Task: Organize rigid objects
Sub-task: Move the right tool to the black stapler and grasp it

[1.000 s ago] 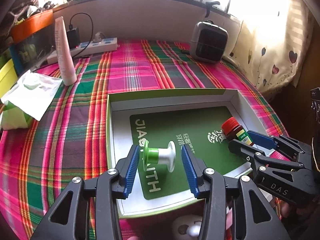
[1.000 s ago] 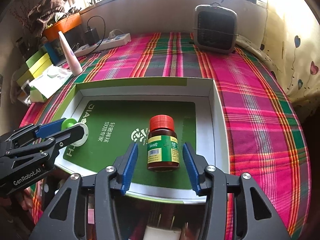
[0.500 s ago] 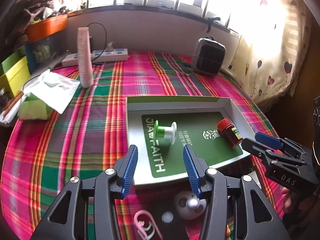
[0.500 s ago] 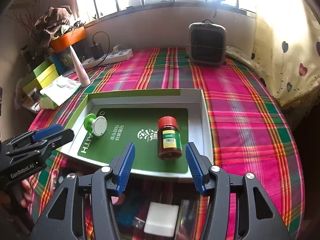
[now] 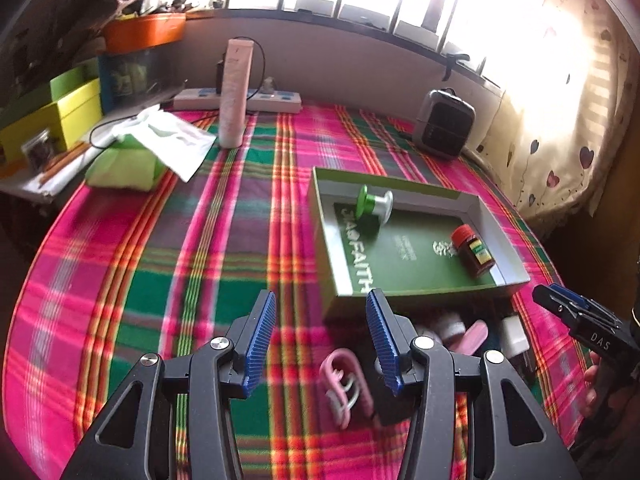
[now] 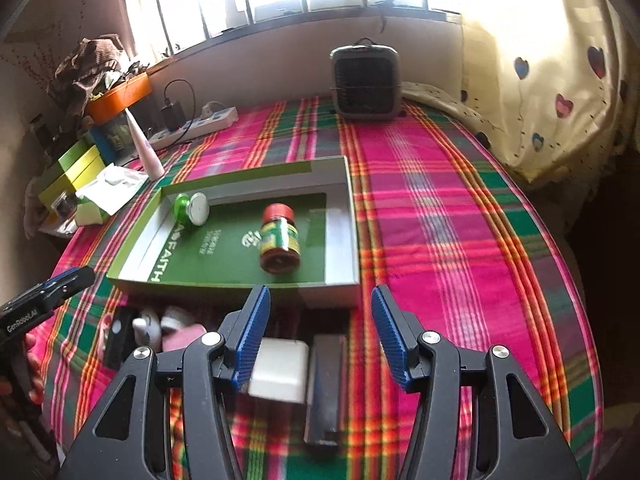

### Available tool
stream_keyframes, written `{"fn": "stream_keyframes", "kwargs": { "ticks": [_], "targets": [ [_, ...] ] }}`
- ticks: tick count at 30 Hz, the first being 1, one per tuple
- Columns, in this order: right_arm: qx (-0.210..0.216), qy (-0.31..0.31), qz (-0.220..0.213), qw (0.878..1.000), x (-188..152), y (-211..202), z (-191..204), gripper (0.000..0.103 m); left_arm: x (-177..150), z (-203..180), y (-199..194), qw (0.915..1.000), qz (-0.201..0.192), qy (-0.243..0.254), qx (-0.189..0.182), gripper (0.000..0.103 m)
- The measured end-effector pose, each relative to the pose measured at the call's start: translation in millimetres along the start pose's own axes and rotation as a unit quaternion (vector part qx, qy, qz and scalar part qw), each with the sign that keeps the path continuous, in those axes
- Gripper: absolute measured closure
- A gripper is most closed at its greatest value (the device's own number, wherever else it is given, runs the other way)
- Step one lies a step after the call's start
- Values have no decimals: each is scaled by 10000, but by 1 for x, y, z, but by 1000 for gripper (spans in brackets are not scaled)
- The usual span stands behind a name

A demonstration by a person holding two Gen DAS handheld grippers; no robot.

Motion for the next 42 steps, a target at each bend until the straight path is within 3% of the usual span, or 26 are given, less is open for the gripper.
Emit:
{"fn": "stream_keyframes", "kwargs": {
  "ticks": [10,24,29,42],
  "targets": [
    [-125,9,170,9998,-32,-6,-26,49,-32,-4,-6,9998,151,-127,-94,57],
    [-210,-330,441,9983,-60,-1,-24,49,-50,-9,-3,9993,326,-88,-168,57],
    [-481,-624,325,9964,-60,4,-21,49,-51,-11,-2,9992,358,-57,-171,57],
    [-609,-456,208,9969,-44,6,-42,49,-47,-23,7,9988,448,70,-185,56]
  ]
}}
Point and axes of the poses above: each gripper's, at about its wrist camera, not at the fingertips, and y roughly the way its jaws point, z to its left, x to its top, the point moved 9 cm from there along y, roughly the way its jaws point, and after that the axes turned 14 degrees about y, right-handed, at the moved point
